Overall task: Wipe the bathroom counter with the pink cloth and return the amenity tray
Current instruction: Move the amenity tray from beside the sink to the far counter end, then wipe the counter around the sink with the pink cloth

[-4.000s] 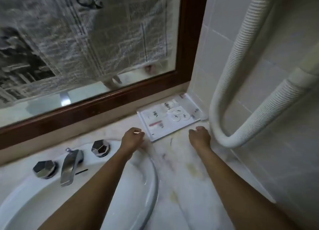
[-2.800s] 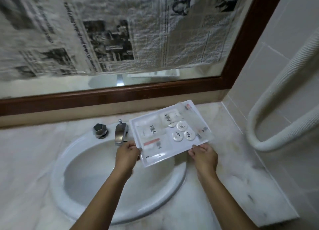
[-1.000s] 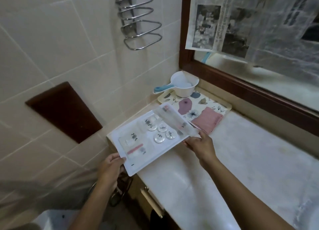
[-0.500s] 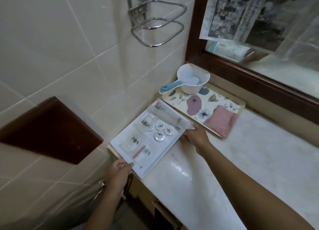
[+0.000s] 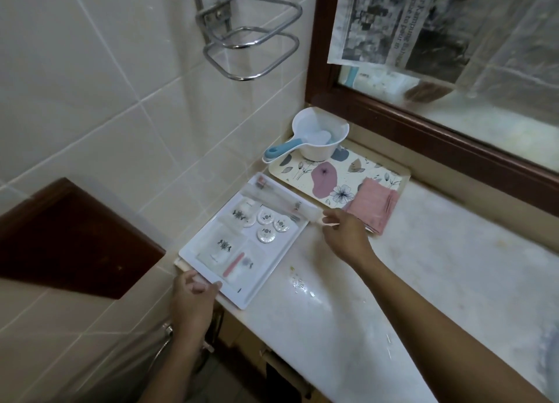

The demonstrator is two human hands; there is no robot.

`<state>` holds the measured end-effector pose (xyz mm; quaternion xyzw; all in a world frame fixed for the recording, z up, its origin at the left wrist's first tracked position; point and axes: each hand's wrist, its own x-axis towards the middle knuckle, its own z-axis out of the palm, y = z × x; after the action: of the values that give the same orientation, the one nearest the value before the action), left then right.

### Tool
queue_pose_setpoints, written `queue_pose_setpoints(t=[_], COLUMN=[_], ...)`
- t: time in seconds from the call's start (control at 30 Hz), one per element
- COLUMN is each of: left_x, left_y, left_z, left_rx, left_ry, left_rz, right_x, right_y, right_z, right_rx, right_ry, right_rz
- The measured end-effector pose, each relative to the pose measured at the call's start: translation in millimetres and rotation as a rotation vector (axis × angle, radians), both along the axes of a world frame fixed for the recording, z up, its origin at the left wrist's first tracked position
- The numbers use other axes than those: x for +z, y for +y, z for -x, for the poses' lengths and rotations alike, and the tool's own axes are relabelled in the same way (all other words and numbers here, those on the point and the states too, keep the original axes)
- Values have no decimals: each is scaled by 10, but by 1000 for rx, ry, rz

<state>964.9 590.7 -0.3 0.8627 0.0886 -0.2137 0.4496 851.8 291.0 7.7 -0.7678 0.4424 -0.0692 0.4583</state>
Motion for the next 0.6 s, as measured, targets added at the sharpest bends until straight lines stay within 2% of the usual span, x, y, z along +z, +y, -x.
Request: queue_pose_setpoints(t=[0.13, 0.27, 0.33, 0.43, 0.6], left_x=[111, 282, 322, 370, 494], left_y=[24, -28, -55, -118, -363], left_z=[-49, -33, -32, -27, 37], left_rx=[-82, -176, -186, -199, -291], left_ry=[-144, -214, -210, -201, -200], left_rz=[-47, -23, 24, 69, 156], right_x=[-23, -59, -71, -62, 218], right_y=[-290, -512, -568, -674, -863], right_z=[215, 373, 420, 465, 515], right_rx=[-17, 81, 173, 204, 55], right_ry=[104, 531, 629, 590, 451], right_rz=[378, 524, 585, 582, 412])
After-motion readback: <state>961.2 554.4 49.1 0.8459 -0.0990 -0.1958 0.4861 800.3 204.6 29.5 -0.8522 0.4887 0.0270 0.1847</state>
